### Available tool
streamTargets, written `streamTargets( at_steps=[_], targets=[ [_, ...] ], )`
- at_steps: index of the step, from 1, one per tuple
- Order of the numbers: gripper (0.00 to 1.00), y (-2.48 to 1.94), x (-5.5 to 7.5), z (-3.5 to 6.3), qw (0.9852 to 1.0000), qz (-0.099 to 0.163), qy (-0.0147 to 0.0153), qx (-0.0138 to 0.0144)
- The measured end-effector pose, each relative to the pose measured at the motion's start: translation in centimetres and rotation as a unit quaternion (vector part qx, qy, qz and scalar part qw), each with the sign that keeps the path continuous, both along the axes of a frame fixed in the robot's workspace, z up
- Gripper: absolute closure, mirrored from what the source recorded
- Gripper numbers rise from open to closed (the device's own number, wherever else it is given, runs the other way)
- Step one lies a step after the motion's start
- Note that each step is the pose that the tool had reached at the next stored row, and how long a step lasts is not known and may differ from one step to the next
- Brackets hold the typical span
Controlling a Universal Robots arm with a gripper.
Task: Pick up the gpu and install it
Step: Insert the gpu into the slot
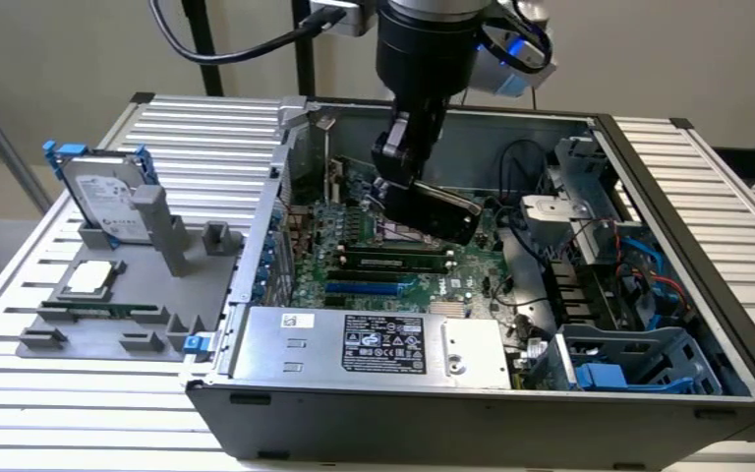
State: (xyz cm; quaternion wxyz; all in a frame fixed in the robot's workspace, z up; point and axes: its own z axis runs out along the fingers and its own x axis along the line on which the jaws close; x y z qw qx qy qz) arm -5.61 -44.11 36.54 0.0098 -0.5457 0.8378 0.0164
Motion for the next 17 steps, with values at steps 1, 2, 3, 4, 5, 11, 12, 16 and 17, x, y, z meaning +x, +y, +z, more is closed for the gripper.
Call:
streamTargets(
  at_steps=[1, 2, 3, 4, 5, 11, 12, 16, 17],
  targets=[
    [1.0, 0.0, 0.0, -0.1, 1.0, 0.01, 0.0, 0.0],
    [1.0, 0.0, 0.0, -0.2, 0.9998, 0.019, 0.0, 0.0],
    [1.0, 0.0, 0.0, -0.29, 0.9996, 0.028, 0.0, 0.0],
    [1.0, 0.0, 0.0, -0.39, 0.9993, 0.037, 0.0, 0.0],
    [1.0, 0.0, 0.0, -0.48, 0.999, 0.046, 0.0, 0.0],
    [1.0, 0.0, 0.0, -1.07, 0.995, 0.1, -0.0001, 0.0001],
    [1.0, 0.0, 0.0, -1.16, 0.994, 0.109, 0.0, 0.0],
    [1.0, 0.0, 0.0, -1.51, 0.9894, 0.145, 0.0, -0.0001],
    [1.0, 0.0, 0.0, -1.6, 0.9881, 0.154, -0.0001, 0.0]
  ],
)
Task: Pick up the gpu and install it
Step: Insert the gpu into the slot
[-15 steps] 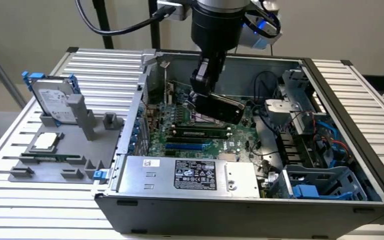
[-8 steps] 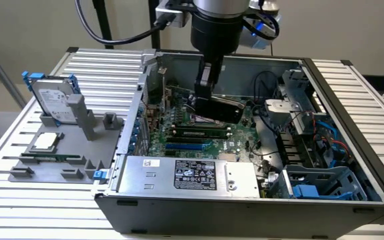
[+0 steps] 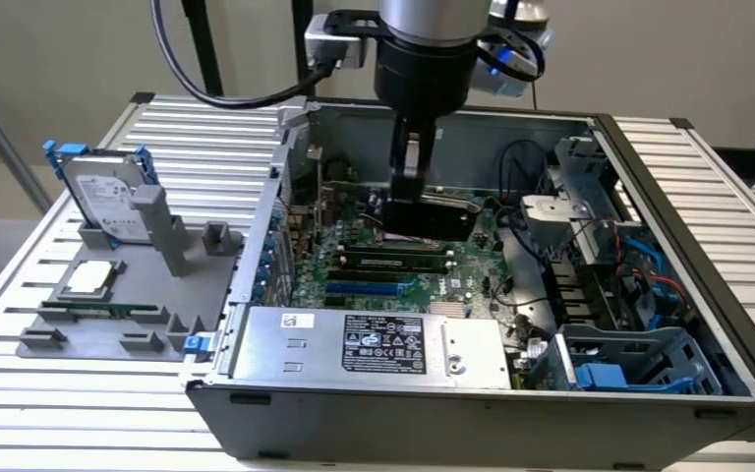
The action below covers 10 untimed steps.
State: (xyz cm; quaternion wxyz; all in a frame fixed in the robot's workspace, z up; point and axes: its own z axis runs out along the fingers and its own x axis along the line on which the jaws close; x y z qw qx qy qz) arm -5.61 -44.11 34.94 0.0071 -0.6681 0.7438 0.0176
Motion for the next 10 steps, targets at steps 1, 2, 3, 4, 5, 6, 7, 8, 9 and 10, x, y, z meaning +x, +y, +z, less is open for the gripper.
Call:
streamTargets(
  at_steps=[1, 2, 3, 4, 5, 6, 7, 8, 9, 10],
  targets=[
    [1.0, 0.0, 0.0, -0.1, 1.0, 0.01, 0.0, 0.0],
    [1.0, 0.0, 0.0, -0.2, 0.9998, 0.018, 0.0, 0.0001],
    [1.0, -0.01, 0.0, -0.32, 0.9997, 0.023, 0.0, 0.0],
    [1.0, -0.02, -0.1, -0.47, 0.9997, 0.026, -0.0001, 0.0],
    [1.0, -0.03, -0.3, -0.65, 0.9997, 0.026, -0.0004, 0.0001],
    [1.0, -0.03, -0.5, -0.83, 0.9997, 0.026, -0.0008, 0.0],
    [1.0, -0.03, -0.7, -1.02, 0.9997, 0.026, -0.0013, 0.0],
    [1.0, -0.03, -0.9, -1.2, 0.9997, 0.026, -0.0016, 0.0],
    [1.0, -0.03, -1.2, -1.38, 0.9997, 0.026, -0.002, 0.0],
    [1.0, -0.04, -1.4, -1.56, 0.9997, 0.026, -0.0023, 0.0]
  ],
)
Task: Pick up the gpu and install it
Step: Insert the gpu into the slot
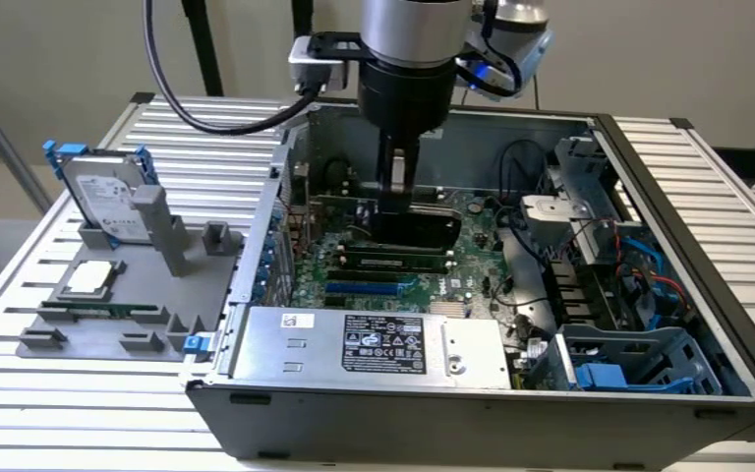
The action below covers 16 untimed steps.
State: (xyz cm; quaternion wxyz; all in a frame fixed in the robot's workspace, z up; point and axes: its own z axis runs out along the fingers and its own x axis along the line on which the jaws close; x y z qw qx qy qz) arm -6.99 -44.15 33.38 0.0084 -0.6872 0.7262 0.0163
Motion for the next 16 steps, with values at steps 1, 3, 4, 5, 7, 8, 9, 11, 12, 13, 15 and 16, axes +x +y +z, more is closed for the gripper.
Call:
streamTargets(
  at_steps=[1, 3, 4, 5, 7, 8, 9, 11, 12, 13, 15, 16],
  targets=[
    [1.0, -0.01, -0.2, -0.19, 1.0, 0.0, -0.0002, -0.0001],
    [1.0, -0.04, -0.6, -0.55, 1.0, 0.0, -0.0004, -0.0001],
    [1.0, -0.07, -0.8, -0.73, 1.0, 0.0, -0.0004, -0.0001],
    [1.0, -0.12, -0.9, -0.91, 1.0, 0.0, -0.0004, 0.0],
    [1.0, -0.34, -1.1, -1.26, 1.0, 0.0, -0.0003, -0.0001],
    [1.0, -0.55, -1.1, -1.45, 1.0, 0.0, -0.0003, -0.0001],
    [1.0, -0.76, -1.1, -1.63, 1.0, 0.0, -0.0003, 0.0],
    [1.0, -1.03, -1.1, -2.01, 1.0, 0.0, -0.0004, 0.0],
    [1.0, -1.07, -1.2, -2.19, 1.0, 0.0, -0.0004, 0.0],
    [1.0, -1.08, -1.3, -2.37, 1.0, 0.0, -0.0004, 0.0],
    [1.0, -1.08, -1.5, -2.73, 1.0, 0.0, -0.0004, -0.0001],
    [1.0, -1.08, -1.7, -2.91, 1.0, 0.0, -0.0004, 0.0]
  ],
)
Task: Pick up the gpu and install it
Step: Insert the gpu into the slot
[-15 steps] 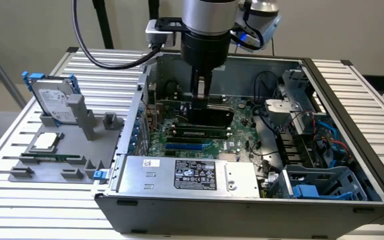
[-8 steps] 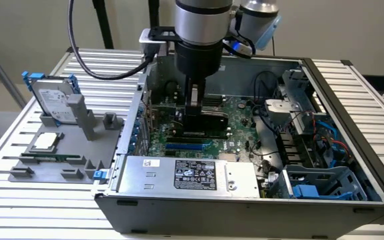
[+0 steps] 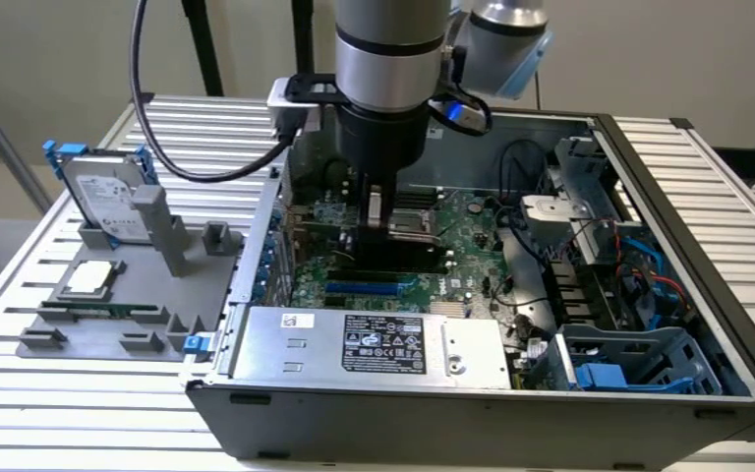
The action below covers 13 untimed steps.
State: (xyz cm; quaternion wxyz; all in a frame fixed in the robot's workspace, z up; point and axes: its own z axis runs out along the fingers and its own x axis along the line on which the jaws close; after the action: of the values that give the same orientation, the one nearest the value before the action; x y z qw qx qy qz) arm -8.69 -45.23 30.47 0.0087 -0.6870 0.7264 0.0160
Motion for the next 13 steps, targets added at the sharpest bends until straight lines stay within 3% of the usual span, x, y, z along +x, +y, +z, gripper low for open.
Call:
streamTargets(
  at_steps=[13],
  targets=[
    [1.0, 0.25, -0.6, -2.37, 1.0, -0.001, 0.0, 0.0]
  ],
)
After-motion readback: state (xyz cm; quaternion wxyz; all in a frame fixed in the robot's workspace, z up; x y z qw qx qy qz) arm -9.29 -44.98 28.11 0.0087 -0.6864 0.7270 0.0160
